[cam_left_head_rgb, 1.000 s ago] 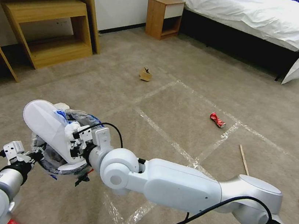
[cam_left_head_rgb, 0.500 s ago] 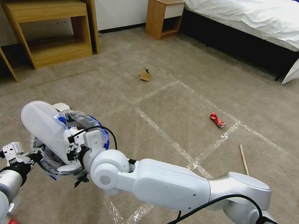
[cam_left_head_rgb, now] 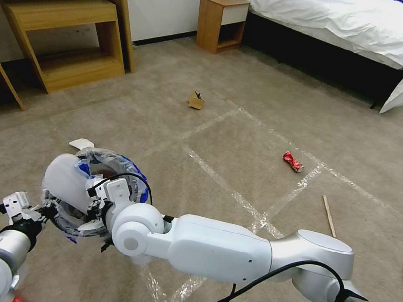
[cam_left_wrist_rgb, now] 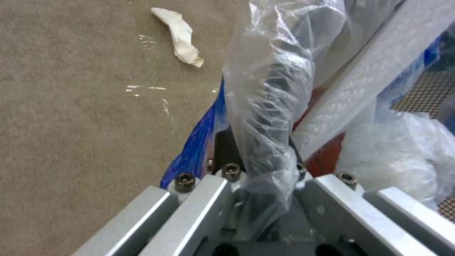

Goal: Pick up the trash bin and place the garbage on the floor into it.

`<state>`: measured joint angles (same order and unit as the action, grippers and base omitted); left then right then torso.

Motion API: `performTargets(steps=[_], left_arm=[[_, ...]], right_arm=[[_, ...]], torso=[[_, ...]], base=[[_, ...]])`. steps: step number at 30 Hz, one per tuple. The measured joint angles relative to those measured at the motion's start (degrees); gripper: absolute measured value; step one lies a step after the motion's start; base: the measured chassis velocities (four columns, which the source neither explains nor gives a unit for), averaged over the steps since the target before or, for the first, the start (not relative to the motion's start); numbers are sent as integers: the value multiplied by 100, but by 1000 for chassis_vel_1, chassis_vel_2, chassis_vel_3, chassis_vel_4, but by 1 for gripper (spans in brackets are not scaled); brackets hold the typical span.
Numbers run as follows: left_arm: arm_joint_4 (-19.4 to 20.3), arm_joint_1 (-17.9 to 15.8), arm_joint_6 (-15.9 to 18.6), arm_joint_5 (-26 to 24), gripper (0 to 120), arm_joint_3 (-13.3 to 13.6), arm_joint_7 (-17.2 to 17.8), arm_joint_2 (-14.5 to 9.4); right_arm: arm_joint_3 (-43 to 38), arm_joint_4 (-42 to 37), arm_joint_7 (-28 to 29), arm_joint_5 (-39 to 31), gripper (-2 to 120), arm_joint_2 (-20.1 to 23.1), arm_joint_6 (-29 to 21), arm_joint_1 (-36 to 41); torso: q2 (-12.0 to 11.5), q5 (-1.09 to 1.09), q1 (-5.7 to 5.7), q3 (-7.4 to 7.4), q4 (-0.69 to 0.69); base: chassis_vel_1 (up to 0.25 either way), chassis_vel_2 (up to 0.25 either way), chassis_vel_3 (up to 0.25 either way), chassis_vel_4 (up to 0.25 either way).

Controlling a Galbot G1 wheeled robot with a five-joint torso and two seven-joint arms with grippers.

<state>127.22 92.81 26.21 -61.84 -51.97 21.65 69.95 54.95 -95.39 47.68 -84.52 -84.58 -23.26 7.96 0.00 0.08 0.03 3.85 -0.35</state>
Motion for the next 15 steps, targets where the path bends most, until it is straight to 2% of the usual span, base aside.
performTargets(steps=[6, 7, 8, 10, 14, 15], left_arm=[[-28, -5, -9, 18, 1, 10, -3, 1], [-42, -11, -11, 22, 1, 14, -5, 1], [-52, -21, -12, 22, 1, 19, -5, -1], [-59, -26, -11, 23, 1, 22, -5, -3], [-85, -43, -12, 25, 1, 36, -5, -2], [-85, -43, -12, 25, 1, 36, -5, -2]], right_arm=[[-30, -49, 5, -4, 7, 12, 0, 0], [-51, -85, 5, -4, 18, 32, 0, 0], [-67, -122, 7, -6, 23, 51, 2, 0], [-76, -145, 9, -7, 26, 67, 4, -3], [-122, -294, 16, -20, 46, 124, 17, -47], [-122, -294, 16, -20, 46, 124, 17, -47]], torso=[[0, 0, 0, 0, 0], [0, 0, 0, 0, 0], [0, 0, 0, 0, 0], [0, 0, 0, 0, 0], [0, 0, 0, 0, 0], [0, 0, 0, 0, 0]], base=[[0, 0, 0, 0], [0, 0, 0, 0], [0, 0, 0, 0], [0, 0, 0, 0], [0, 0, 0, 0], [0, 0, 0, 0]])
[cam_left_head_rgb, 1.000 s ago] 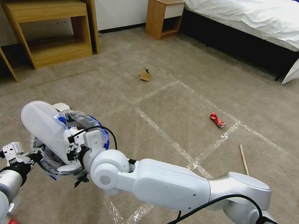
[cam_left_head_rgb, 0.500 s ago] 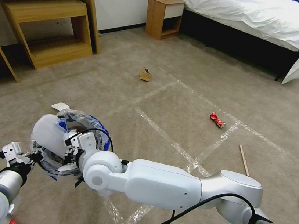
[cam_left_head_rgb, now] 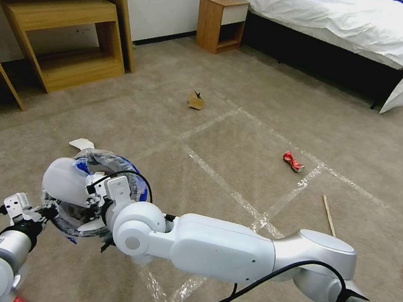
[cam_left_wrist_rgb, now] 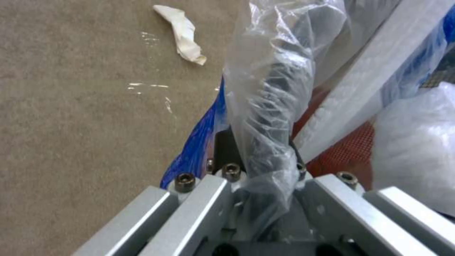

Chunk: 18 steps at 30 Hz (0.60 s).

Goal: Pick up the trash bin and place the garbage on the floor into it.

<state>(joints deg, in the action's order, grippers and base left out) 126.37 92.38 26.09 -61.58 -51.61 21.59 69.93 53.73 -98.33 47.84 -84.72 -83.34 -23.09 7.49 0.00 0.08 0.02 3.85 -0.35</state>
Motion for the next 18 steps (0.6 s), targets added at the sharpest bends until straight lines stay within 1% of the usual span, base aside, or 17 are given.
performTargets(steps=[2, 3, 5, 6, 7, 8, 9, 10, 12, 15, 18], left_arm=[[-5, 0, 0, 2, 1, 1, 0, 0], [-5, 0, 0, 2, 1, 1, 0, 0], [-15, -8, 5, 1, 1, 1, 2, -8], [-15, -8, 5, 1, 1, 1, 2, -8], [-17, -15, 7, -2, 1, 1, 5, -15], [-17, -18, 9, -3, 1, 1, 7, -17], [-17, -20, 12, -7, 1, 1, 9, -18], [-17, -20, 12, -7, 1, 1, 9, -18], [-18, -19, 14, -8, 1, 1, 12, -18], [-17, -19, 14, -9, 1, 2, 13, -18], [-15, -19, 16, -9, 1, 4, 15, -18]], right_arm=[[-12, -40, 1, -6, 56, 7, 10, -7], [-12, -40, 1, -6, 56, 7, 10, -7], [-20, -87, 5, -18, 68, 17, 24, -8], [-20, -87, 5, -18, 68, 17, 24, -8], [-22, -111, 9, -23, 73, 23, 30, -8], [-22, -125, 11, -23, 75, 30, 34, -8], [-22, -146, 18, -24, 83, 45, 38, -8], [-22, -146, 18, -24, 83, 45, 38, -8], [-22, -188, 29, -28, 93, 70, 41, -7], [-22, -223, 51, -49, 97, 84, 41, -6], [-22, -247, 68, -63, 98, 91, 41, -6]], torso=[[0, 0, 0, 0, 0], [0, 0, 0, 0, 0], [0, 0, 0, 0, 0], [0, 0, 0, 0, 0], [0, 0, 0, 0, 0], [0, 0, 0, 0, 0], [0, 0, 0, 0, 0], [0, 0, 0, 0, 0], [0, 0, 0, 0, 0], [0, 0, 0, 0, 0], [0, 0, 0, 0, 0]], base=[[0, 0, 0, 0], [0, 0, 0, 0], [0, 0, 0, 0], [0, 0, 0, 0], [0, 0, 0, 0], [0, 0, 0, 0], [0, 0, 0, 0], [0, 0, 0, 0], [0, 0, 0, 0], [0, 0, 0, 0], [0, 0, 0, 0]])
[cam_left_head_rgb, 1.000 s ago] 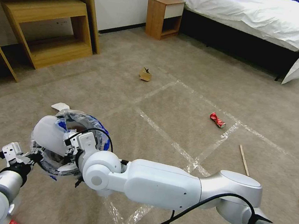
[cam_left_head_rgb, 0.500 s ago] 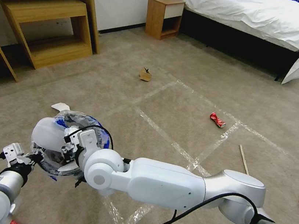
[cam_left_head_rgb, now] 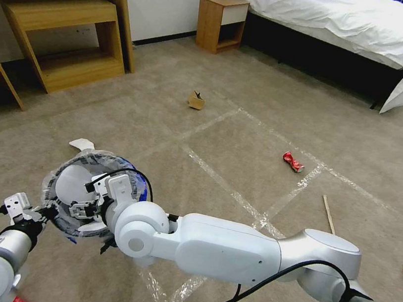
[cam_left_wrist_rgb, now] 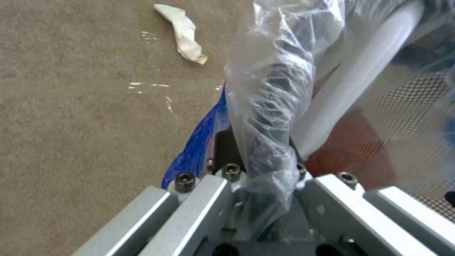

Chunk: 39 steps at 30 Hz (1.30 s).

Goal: Pick up the trash bin and place the garbage on the floor into it.

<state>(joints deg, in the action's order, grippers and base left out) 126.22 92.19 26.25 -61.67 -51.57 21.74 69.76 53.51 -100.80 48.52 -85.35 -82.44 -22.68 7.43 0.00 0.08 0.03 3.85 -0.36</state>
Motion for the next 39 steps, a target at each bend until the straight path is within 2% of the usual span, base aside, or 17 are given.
performTargets(steps=[10, 18, 39], left_arm=[[5, 8, 2, 27, 1, 29, 3, 35], [5, 8, 5, 57, 1, 46, 3, 40], [-121, -39, 9, 77, 1, 55, 4, 28]], right_arm=[[4, -106, 61, -35, 96, 43, -5, 11], [-57, -217, 81, -34, 88, 110, -5, 21], [-415, -650, -30, 190, 88, 591, 21, 107]], torso=[[0, 0, 0, 0, 0], [0, 0, 0, 0, 0], [0, 0, 0, 0, 0]], base=[[0, 0, 0, 0], [0, 0, 0, 0], [0, 0, 0, 0]])
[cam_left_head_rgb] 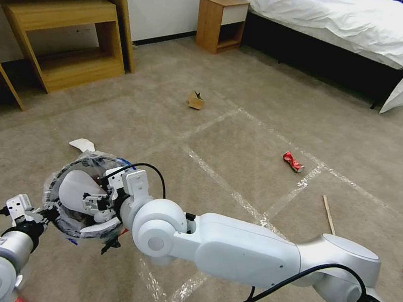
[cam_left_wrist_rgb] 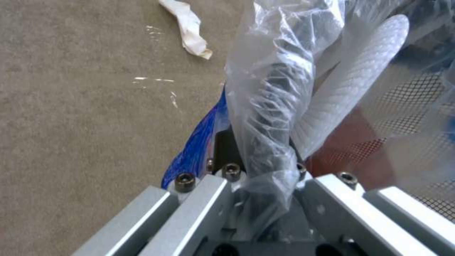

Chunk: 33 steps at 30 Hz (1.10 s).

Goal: Pick up the trash bin and place the garbage on the floor into it.

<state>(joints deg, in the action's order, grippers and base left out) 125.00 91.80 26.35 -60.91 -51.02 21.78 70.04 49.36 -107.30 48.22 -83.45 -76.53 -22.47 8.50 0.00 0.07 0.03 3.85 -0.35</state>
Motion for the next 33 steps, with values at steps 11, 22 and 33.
performTargets(steps=[11, 22, 33], left_arm=[[-93, -68, 4, -7, 1, -6, 1, -62], [-106, -56, 10, -24, 1, -32, 8, -101], [-35, -35, 16, -19, 1, -64, 14, -103]], right_arm=[[-760, -451, -1420, 910, 96, 639, 1201, 366], [-2200, -725, -3445, 1429, 97, 1510, 2938, 1064], [-3782, -1202, -4732, 1943, 99, 2215, 3713, 2163]], torso=[[0, 0, 0, 0, 0], [0, 0, 0, 0, 0], [0, -1, 0, 0, 0]], base=[[0, 0, 0, 0], [0, 0, 0, 0], [0, 0, 0, 0]])
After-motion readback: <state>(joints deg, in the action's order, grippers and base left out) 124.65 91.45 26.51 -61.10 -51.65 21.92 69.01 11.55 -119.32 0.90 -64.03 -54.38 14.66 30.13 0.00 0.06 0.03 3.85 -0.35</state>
